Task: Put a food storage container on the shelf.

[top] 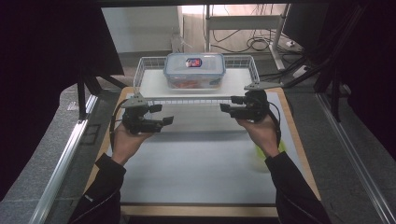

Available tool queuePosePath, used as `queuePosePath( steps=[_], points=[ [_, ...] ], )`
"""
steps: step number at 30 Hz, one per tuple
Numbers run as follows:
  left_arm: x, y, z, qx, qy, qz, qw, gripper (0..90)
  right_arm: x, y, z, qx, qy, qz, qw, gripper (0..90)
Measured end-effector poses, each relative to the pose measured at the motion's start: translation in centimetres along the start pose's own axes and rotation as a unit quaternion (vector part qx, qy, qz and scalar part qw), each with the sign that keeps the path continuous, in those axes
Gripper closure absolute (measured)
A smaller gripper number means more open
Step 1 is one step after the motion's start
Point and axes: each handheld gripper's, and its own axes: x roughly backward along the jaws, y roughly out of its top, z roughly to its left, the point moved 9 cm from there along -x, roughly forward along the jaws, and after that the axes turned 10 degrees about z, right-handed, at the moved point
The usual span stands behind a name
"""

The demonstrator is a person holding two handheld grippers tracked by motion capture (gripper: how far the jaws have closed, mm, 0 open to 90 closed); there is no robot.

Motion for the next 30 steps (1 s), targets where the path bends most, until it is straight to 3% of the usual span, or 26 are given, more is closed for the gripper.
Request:
queuePosePath(
  steps=[2,5,8,13,16,20,30],
  points=[
    [-0.2,-0.6,-0.6,-0.001,-0.005,0.007,1.0,25.6,0.0,-0.7,0.3,0.004,0.004,0.003,1.0,36.5],
    [-0.7,-1.4,-1.4,-0.016,0.011,0.018,0.9997,22.6,-0.4,-1.8,0.8,0.01,0.004,0.008,0.9999,33.4],
    [-1.1,-2.1,-2.3,-0.024,0.01,0.024,0.9994,19.4,-0.9,-3.0,1.0,0.022,-0.002,0.019,0.9996,29.4],
    [-1.7,-3.5,-3.5,-0.02,-0.003,0.023,0.9995,15.9,-1.2,-4.7,1.4,0.039,-0.005,0.026,0.9989,21.5],
    [-2.3,-4.8,-4.1,-0.013,-0.015,0.016,0.9997,15.8,-1.1,-5.6,1.6,0.041,-0.001,0.023,0.9989,18.4],
    [-3.0,-6.6,-4.5,-0.009,-0.024,0.026,0.9993,14.6,-1.3,-7.2,1.8,0.037,0.004,0.023,0.999,14.8],
    [-2.6,-9.0,-5.2,-0.02,-0.003,0.032,0.9993,8.1,-0.9,-10.1,2.3,0.041,0.009,0.039,0.9984,8.8]
  ],
)
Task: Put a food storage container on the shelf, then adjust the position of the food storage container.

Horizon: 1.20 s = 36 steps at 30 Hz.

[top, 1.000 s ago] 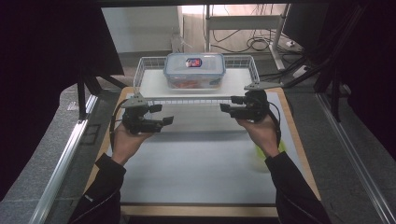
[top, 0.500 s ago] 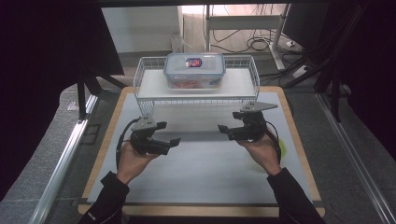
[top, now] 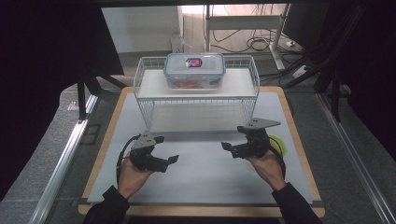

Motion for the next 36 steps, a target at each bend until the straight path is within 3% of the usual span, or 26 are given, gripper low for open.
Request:
queuePosePath(
  steps=[8,17,22,28,33,36],
  points=[
    [0.3,-2.1,-0.8,-0.008,0.016,0.009,0.9998,6.5,0.3,-2.0,1.2,0.005,-0.012,0.006,0.9999,8.0],
    [0.5,-5.1,-1.5,-0.02,0.044,0.036,0.9982,4.5,0.4,-4.0,2.5,0.014,-0.027,0.01,0.9995,6.3],
    [0.5,-6.4,-1.9,-0.013,0.041,0.051,0.9978,4.4,0.3,-5.8,2.9,0.017,-0.033,0.028,0.9989,6.1],
    [0.7,-6.4,-1.7,-0.009,0.044,0.045,0.998,4.5,0.0,-6.8,2.5,0.018,-0.04,0.047,0.9979,3.9],
    [0.6,-6.5,-1.6,-0.004,0.04,0.045,0.9982,4.6,0.3,-7.0,1.8,-0.012,-0.041,0.061,0.9972,1.0],
    [0.6,-6.5,-1.5,-0.002,0.039,0.044,0.9982,4.7,0.9,-6.9,1.0,-0.019,-0.055,0.059,0.9966,10.9]
  ],
)
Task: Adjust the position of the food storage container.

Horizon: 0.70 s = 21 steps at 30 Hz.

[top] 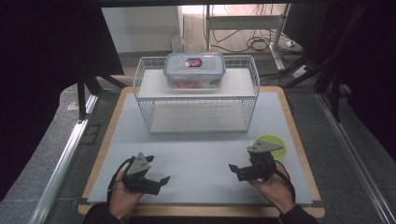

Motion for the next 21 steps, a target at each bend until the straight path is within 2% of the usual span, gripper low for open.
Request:
queuePosePath(
  steps=[5,13,17,19,21],
  points=[
    [-0.1,0.0,0.0,0.001,-0.001,0.002,1.0,4.8,1.9,0.2,-2.4,-0.022,-0.032,-0.015,0.9991,44.6],
    [0.0,0.1,0.1,0.004,-0.003,-0.005,1.0,5.3,3.5,-0.7,-6.3,-0.047,-0.063,-0.018,0.9968,87.6],
    [0.0,0.1,0.1,0.004,-0.005,-0.004,1.0,5.4,4.3,-1.1,-8.2,-0.066,-0.089,-0.022,0.9936,90.0],
    [0.0,0.1,0.0,0.003,-0.004,-0.003,1.0,5.4,4.9,-1.2,-9.3,-0.08,-0.107,-0.029,0.9906,90.0],
    [-0.1,0.1,0.1,0.004,-0.004,-0.003,1.0,5.4,5.3,-1.5,-10.2,-0.095,-0.115,-0.035,0.9882,90.0]
  ],
)
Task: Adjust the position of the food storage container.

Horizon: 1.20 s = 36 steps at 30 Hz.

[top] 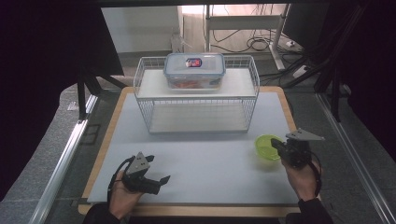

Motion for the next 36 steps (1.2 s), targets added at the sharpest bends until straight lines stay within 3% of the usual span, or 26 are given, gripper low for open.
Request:
queuePosePath(
  steps=[8,17,31,36],
  points=[
    [-0.1,-0.1,0.0,0.001,-0.003,0.003,1.0,5.6,-0.6,-1.3,-3.3,-0.015,-0.046,0.021,0.9986,89.9],
    [-0.3,-0.2,-0.1,0.001,-0.007,0.01,0.9999,5.8,-1.1,-2.4,-6.0,-0.047,-0.064,0.032,0.9963,90.0],
    [-0.4,-0.3,-0.1,-0.001,-0.006,0.017,0.9998,6.0,-2.5,-3.4,-5.7,-0.057,-0.043,0.059,0.9957,89.9],
    [-0.4,-0.4,-0.1,-0.001,-0.006,0.018,0.9998,6.0,-2.9,-3.5,-4.9,-0.054,-0.03,0.068,0.9958,89.9]
  ],
)
